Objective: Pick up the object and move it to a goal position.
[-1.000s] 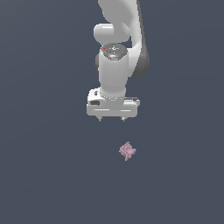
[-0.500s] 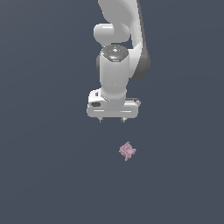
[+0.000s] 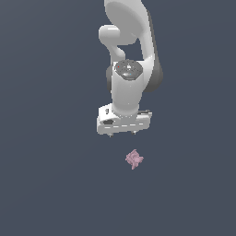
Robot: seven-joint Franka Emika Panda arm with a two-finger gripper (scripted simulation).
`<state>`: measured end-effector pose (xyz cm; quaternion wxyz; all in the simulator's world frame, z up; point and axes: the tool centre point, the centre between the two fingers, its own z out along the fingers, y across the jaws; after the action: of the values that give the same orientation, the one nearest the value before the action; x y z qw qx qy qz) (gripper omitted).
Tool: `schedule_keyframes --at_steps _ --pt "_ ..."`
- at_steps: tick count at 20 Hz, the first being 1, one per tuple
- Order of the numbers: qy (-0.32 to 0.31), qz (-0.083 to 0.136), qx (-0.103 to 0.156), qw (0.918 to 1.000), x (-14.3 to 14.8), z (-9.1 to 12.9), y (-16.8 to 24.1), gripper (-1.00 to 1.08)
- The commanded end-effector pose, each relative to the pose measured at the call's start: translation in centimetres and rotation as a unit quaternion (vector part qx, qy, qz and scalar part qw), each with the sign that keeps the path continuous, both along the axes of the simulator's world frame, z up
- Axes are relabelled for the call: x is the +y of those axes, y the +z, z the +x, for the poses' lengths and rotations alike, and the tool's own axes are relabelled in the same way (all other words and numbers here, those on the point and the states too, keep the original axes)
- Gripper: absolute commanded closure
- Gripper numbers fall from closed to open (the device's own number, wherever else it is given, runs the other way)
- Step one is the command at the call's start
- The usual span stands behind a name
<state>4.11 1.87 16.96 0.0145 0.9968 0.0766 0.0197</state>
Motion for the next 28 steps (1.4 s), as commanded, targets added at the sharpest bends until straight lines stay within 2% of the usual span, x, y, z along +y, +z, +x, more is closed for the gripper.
schedule_keyframes --at_steps 1,5,14,21,28 --pt "0.032 -0.001 0.004 0.9995 0.8 0.9 -0.9 -0.92" --pt "0.095 -0.001 0.010 0.9954 2.2 2.5 -2.8 -0.92" --pt "0.205 0.004 0.020 0.9786 4.8 5.0 -6.4 -0.92" --pt "0.241 0.007 0.023 0.9702 5.7 5.7 -7.7 -0.92" --pt "0.242 0.007 0.023 0.9700 5.7 5.7 -8.2 -0.92"
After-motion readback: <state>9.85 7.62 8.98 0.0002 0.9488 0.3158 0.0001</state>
